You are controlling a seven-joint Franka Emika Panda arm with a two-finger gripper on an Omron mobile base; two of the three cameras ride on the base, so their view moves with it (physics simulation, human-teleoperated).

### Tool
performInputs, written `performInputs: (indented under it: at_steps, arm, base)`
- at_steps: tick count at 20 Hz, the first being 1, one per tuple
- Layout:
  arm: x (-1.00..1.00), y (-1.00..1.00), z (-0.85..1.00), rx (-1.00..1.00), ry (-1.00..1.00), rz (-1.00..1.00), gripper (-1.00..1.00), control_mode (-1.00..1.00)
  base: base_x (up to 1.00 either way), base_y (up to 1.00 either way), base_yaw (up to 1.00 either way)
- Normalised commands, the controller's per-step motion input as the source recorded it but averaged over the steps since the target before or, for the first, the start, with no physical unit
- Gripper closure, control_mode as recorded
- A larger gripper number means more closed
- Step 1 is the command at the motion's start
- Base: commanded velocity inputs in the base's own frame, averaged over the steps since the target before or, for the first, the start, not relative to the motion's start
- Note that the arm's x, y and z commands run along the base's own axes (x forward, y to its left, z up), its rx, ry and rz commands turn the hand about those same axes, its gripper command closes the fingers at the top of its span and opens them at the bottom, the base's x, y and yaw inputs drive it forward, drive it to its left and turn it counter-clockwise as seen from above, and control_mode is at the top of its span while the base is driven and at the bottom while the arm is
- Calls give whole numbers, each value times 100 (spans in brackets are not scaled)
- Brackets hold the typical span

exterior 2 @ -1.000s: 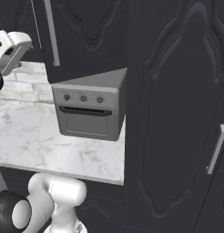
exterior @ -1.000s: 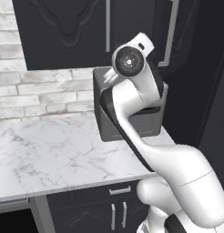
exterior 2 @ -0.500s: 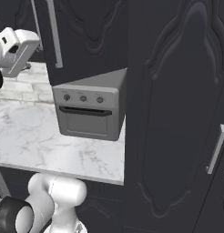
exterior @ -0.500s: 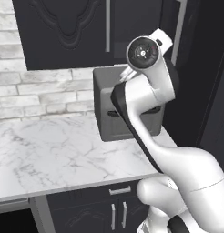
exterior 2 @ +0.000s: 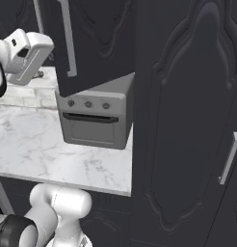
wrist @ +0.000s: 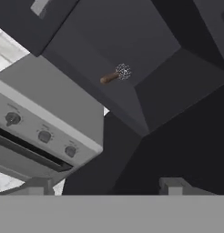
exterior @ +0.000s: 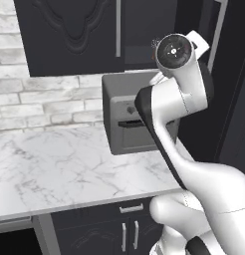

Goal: The dining table condiment station is running low on mustard. Refill the condiment station by opening the cabinet and taking the mustard from the cabinet and placing it on the dining table.

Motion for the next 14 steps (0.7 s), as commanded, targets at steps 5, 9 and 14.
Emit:
performInputs:
  at_steps: [5,9,14]
  arm:
    - [-38,-100,0,0,-1,-6,-100,-100]
    - [-14,-100,0,0,-1,-7,-100,-100]
    - [1,-100,0,0,0,-4,-100,-100]
  base:
    - [0,0,0]
    - [0,0,0]
    - [0,0,0]
